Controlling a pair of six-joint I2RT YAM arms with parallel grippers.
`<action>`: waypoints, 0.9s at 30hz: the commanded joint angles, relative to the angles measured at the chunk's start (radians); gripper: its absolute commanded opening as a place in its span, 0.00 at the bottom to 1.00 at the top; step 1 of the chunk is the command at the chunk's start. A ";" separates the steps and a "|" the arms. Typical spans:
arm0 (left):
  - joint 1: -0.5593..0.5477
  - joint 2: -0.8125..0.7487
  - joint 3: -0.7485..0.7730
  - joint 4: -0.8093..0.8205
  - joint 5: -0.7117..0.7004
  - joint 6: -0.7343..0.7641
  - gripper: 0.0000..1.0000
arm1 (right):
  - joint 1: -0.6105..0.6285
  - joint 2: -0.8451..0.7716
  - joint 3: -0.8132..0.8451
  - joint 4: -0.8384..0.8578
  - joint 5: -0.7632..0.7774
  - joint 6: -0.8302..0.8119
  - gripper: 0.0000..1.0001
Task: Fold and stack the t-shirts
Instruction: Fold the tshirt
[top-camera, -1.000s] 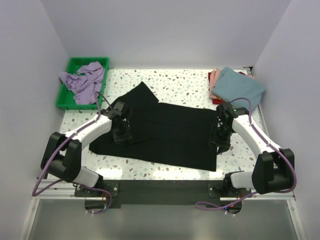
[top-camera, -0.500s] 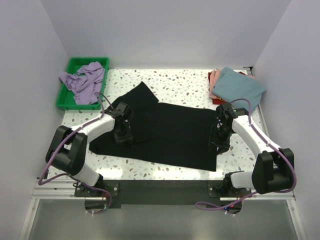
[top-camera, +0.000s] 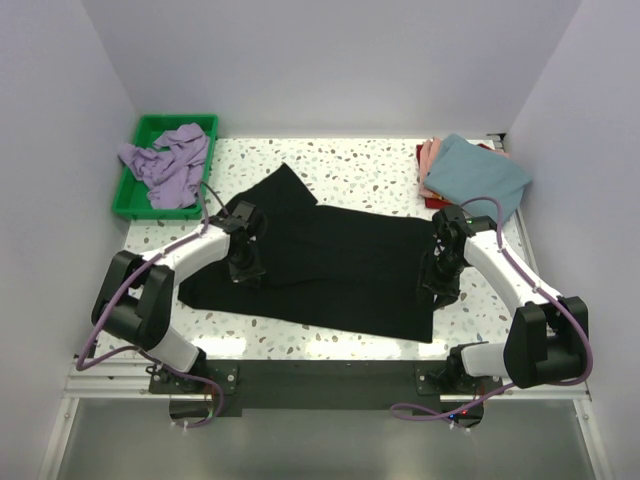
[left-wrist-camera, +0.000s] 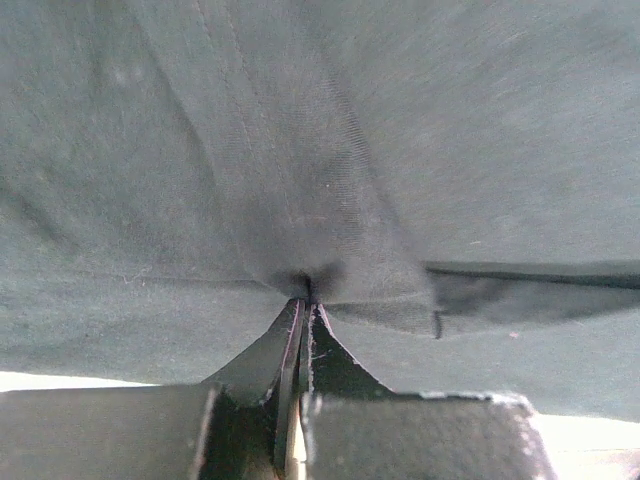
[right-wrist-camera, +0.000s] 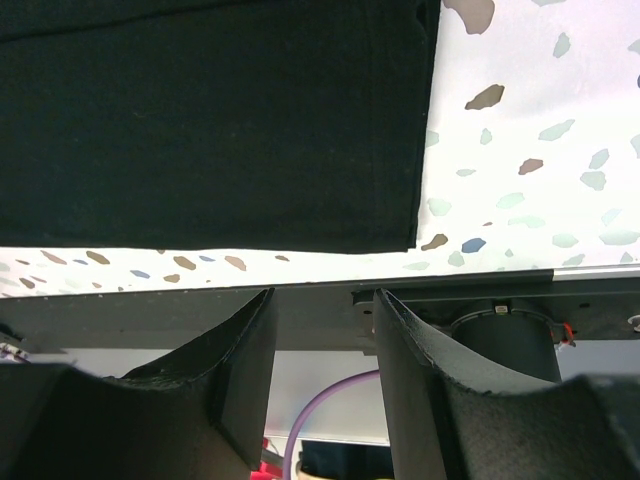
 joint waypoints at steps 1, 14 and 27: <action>-0.008 -0.035 0.091 -0.005 -0.029 0.028 0.00 | 0.003 -0.016 -0.007 -0.005 -0.012 -0.005 0.47; -0.026 0.096 0.240 -0.005 -0.006 0.148 0.00 | 0.002 -0.012 -0.016 -0.005 -0.016 -0.010 0.47; -0.083 0.245 0.393 -0.025 -0.011 0.200 0.02 | 0.003 0.002 -0.019 -0.010 -0.015 -0.014 0.47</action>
